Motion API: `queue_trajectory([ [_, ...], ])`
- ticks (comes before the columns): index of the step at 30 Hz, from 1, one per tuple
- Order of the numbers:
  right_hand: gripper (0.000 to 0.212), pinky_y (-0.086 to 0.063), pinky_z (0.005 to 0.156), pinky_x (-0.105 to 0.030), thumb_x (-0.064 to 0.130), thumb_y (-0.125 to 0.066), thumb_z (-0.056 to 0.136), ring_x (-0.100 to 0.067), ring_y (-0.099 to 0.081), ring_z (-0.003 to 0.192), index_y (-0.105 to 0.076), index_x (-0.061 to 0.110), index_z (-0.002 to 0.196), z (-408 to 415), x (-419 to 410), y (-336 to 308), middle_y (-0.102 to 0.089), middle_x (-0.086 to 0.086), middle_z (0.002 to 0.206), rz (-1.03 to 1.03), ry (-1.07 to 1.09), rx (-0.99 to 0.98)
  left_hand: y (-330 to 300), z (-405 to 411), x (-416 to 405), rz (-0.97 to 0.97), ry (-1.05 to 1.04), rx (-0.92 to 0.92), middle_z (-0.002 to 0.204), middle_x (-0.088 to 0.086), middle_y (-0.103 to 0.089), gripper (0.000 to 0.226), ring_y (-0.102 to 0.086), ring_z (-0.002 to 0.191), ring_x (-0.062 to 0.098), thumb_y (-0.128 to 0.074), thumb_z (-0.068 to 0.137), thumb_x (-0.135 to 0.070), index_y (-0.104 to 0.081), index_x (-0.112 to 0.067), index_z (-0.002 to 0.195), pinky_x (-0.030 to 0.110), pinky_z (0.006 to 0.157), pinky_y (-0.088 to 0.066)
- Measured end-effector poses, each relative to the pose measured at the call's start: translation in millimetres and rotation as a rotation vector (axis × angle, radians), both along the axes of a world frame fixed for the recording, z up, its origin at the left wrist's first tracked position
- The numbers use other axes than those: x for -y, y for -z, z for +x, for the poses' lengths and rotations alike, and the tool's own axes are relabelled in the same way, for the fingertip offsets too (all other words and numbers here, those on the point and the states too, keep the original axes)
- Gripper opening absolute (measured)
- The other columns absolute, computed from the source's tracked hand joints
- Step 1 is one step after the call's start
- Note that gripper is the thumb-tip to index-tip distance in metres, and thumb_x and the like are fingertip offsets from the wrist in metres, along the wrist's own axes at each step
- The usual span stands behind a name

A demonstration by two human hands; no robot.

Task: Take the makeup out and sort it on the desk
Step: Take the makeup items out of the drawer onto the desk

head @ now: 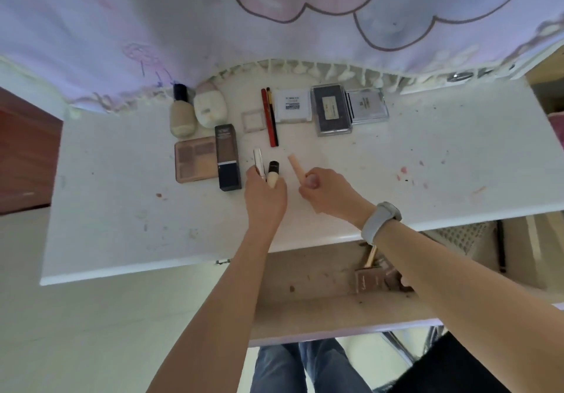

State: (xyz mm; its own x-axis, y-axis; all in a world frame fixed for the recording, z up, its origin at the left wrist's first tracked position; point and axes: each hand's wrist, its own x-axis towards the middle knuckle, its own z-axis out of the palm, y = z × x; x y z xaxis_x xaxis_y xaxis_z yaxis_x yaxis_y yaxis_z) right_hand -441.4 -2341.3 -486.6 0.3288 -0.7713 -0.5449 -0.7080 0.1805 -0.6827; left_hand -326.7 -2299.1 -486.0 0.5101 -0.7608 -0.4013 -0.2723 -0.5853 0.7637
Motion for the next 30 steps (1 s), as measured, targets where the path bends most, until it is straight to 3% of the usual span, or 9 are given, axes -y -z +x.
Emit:
queue_trajectory([
  [2, 0.008, -0.04, 0.048, -0.022, 0.017, -0.049, 0.084, -0.016, -0.05, 0.063, -0.05, 0.011, 0.08, 16, 10, 4, -0.052, 0.0, 0.073, -0.029, 0.002, -0.05, 4, 3, 6, 0.002, 0.023, 0.03, 0.114, 0.022, -0.052, 0.042, -0.053, 0.1, 0.034, -0.055, 0.088, -0.014, -0.04, 0.004, 0.123, 0.041, 0.084, -0.046],
  [5, 0.008, -0.039, 0.049, -0.024, 0.016, -0.049, 0.083, -0.019, -0.049, 0.07, -0.052, 0.01, 0.087, 31, 23, 7, -0.05, 0.001, 0.073, -0.047, 0.035, -0.097, 5, 5, 11, -0.002, 0.03, 0.06, 0.123, 0.022, -0.046, 0.049, -0.049, 0.106, 0.032, -0.056, 0.087, -0.011, -0.037, 0.003, 0.13, 0.035, 0.088, -0.041],
  [8, 0.025, -0.038, 0.058, -0.024, 0.019, -0.053, 0.086, -0.019, -0.049, 0.081, -0.051, 0.012, 0.11, 33, 31, 9, -0.053, 0.0, 0.091, -0.067, 0.061, -0.099, 4, 7, 12, -0.021, 0.087, 0.11, 0.133, 0.018, -0.035, 0.059, -0.042, 0.117, 0.029, -0.055, 0.088, -0.006, -0.026, -0.003, 0.139, 0.03, 0.097, -0.035],
  [11, 0.03, -0.037, 0.058, -0.021, 0.021, -0.055, 0.087, -0.016, -0.048, 0.083, -0.05, 0.016, 0.116, 28, 34, 11, -0.05, 0.003, 0.093, -0.118, 0.063, -0.108, 1, 11, 8, -0.06, 0.185, 0.211, 0.145, 0.017, -0.023, 0.059, -0.026, 0.132, 0.03, -0.049, 0.09, -0.004, -0.021, -0.006, 0.143, 0.035, 0.107, -0.028],
  [15, 0.029, -0.032, 0.049, -0.013, 0.021, -0.055, 0.087, -0.009, -0.048, 0.071, -0.052, 0.019, 0.115, 20, 34, 15, -0.052, 0.003, 0.093, -0.171, 0.097, -0.104, 8, 13, -6, -0.031, 0.574, 0.612, 0.155, 0.011, -0.002, 0.06, 0.002, 0.142, 0.03, -0.043, 0.094, -0.007, -0.016, -0.014, 0.146, 0.042, 0.113, -0.015],
  [19, 0.028, -0.039, 0.053, -0.014, 0.028, -0.057, 0.087, -0.014, -0.055, 0.079, -0.054, 0.022, 0.114, 19, 29, 17, -0.059, 0.003, 0.096, -0.188, 0.1, -0.061, 20, 28, -12, 0.06, 0.9, 0.834, 0.154, 0.008, 0.016, 0.068, 0.012, 0.142, 0.028, -0.037, 0.096, -0.012, 0.007, -0.019, 0.147, 0.049, 0.113, 0.001],
  [22, 0.029, -0.05, 0.069, -0.026, 0.025, -0.056, 0.087, -0.02, -0.06, 0.085, -0.053, 0.022, 0.115, 20, 22, 15, -0.063, -0.003, 0.101, -0.194, 0.075, -0.049, 19, 40, -12, 0.03, 0.958, 0.968, 0.155, 0.008, 0.012, 0.06, 0.008, 0.143, 0.026, -0.029, 0.099, -0.02, 0.006, -0.012, 0.146, 0.049, 0.112, 0.007],
  [25, 0.03, -0.05, 0.082, -0.034, 0.026, -0.055, 0.089, -0.022, -0.06, 0.091, -0.053, 0.021, 0.119, 23, 15, 12, -0.064, -0.004, 0.105, -0.195, 0.019, -0.046, 15, 47, -12, 0.023, 0.917, 1.017, 0.156, 0.011, 0.004, 0.058, 0.004, 0.143, 0.026, -0.028, 0.099, -0.027, 0.0, -0.009, 0.146, 0.05, 0.11, 0.011],
  [30, 0.027, -0.051, 0.079, -0.038, 0.033, -0.051, 0.091, -0.021, -0.061, 0.084, -0.056, 0.02, 0.114, 33, 9, 7, -0.064, 0.001, 0.092, -0.248, -0.049, -0.036, 15, 50, -22, -0.022, 0.921, 1.008, 0.154, 0.013, -0.012, 0.063, -0.013, 0.142, 0.028, -0.042, 0.095, -0.033, -0.012, -0.017, 0.147, 0.05, 0.112, 0.004],
])
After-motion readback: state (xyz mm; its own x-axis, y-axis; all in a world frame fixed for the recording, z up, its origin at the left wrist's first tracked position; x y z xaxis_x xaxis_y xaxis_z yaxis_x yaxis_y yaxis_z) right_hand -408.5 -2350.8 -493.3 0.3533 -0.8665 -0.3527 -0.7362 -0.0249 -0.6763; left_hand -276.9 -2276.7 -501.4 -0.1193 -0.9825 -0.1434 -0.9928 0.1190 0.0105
